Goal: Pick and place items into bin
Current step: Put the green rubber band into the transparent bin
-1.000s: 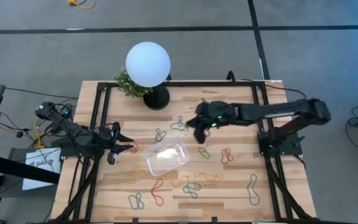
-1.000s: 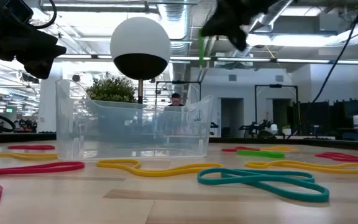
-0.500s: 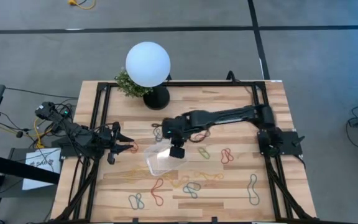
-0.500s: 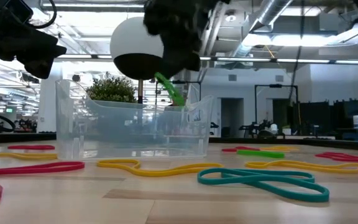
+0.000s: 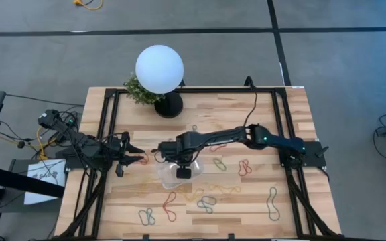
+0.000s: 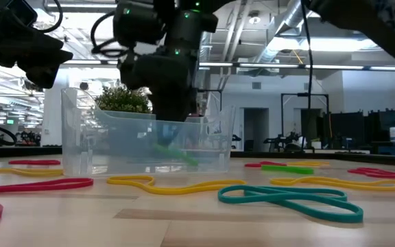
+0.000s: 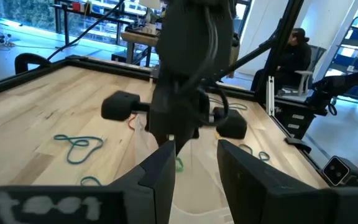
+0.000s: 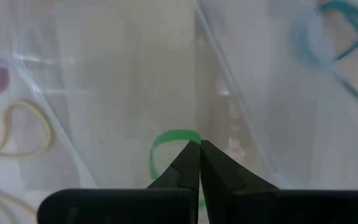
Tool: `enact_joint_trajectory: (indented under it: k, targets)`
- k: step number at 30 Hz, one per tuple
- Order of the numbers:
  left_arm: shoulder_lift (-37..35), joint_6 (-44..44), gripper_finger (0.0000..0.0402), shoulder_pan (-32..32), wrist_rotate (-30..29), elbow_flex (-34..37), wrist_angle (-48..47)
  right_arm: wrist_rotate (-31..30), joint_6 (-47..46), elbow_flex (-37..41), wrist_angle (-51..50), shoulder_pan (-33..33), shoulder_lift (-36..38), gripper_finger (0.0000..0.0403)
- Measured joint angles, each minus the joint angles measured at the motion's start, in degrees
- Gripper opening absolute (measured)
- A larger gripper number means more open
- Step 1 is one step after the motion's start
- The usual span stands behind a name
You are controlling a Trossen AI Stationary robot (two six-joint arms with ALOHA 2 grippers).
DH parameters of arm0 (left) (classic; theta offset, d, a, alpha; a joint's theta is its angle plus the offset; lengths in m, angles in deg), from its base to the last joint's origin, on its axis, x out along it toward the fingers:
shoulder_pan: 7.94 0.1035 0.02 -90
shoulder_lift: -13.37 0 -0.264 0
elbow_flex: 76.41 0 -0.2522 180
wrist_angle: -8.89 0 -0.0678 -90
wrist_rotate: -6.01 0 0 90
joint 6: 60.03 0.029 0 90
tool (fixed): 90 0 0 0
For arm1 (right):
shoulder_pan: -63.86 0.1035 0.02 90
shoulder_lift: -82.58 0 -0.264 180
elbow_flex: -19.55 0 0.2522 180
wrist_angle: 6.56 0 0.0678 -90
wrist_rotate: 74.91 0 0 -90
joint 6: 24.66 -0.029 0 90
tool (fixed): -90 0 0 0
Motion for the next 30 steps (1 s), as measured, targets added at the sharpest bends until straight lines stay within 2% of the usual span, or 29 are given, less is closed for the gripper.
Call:
enact_joint_trajectory:
  k: [10,15,21,25,30]
  targets:
    - [0.0,0.0,0.011,0.0,0.0,0.0,0.0,0.0,0.04,-0.14,1.39,-0.02,-0.17,0.0068]
    - [0.0,0.0,0.011,0.0,0.01,0.02,0.0,0.02,0.21,-0.1,-1.32,0.0,2.3,0.0086]
    - [0.02,0.0,0.011,0.0,0.05,0.02,-0.02,-0.27,0.78,-0.05,-6.23,0.26,11.35,0.0087]
    - [0.02,0.0,0.011,-0.01,0.08,0.02,-0.01,-2.67,-0.8,-0.12,-7.77,0.37,17.99,0.0087]
    - [0.02,-0.07,0.011,-0.01,1.6,0.02,0.0,-3.55,-6.78,-0.12,-18.91,0.38,23.97,0.0087]
